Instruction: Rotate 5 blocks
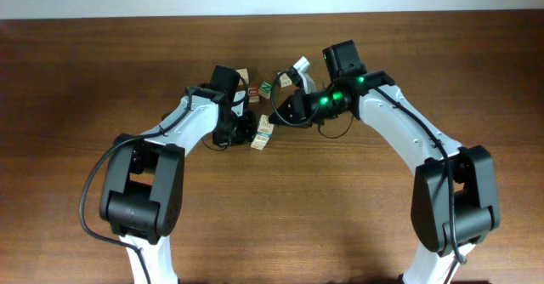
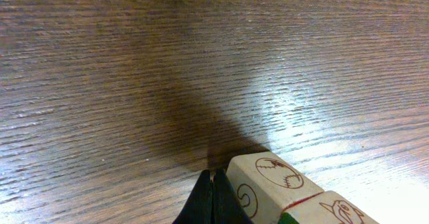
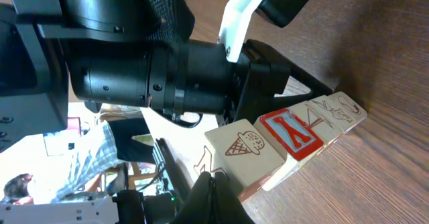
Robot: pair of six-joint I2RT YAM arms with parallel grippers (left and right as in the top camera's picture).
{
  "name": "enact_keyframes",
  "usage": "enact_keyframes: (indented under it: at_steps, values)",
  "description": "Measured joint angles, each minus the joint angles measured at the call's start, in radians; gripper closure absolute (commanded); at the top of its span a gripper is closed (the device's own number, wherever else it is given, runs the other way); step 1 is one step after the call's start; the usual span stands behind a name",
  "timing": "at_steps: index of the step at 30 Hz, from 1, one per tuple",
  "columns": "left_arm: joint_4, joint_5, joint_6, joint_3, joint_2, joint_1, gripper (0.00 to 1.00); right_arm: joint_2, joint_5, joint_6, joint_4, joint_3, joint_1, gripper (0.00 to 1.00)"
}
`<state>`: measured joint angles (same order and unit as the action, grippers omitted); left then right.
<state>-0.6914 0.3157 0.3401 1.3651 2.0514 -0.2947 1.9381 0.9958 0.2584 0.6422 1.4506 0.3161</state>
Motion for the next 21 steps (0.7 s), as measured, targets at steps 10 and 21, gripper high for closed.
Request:
enact_keyframes:
  at_steps: [10,21]
  values:
    - [-0.003,0.018,0.0,0.0,0.0,0.011,1.0,0.0,-0.023,0.051,-0.056,0.0,0.023,0.95]
    - [-0.005,0.028,0.0,0.0,0.0,0.067,1.0,0.0,-0.031,0.066,-0.071,0.0,0.039,0.95]
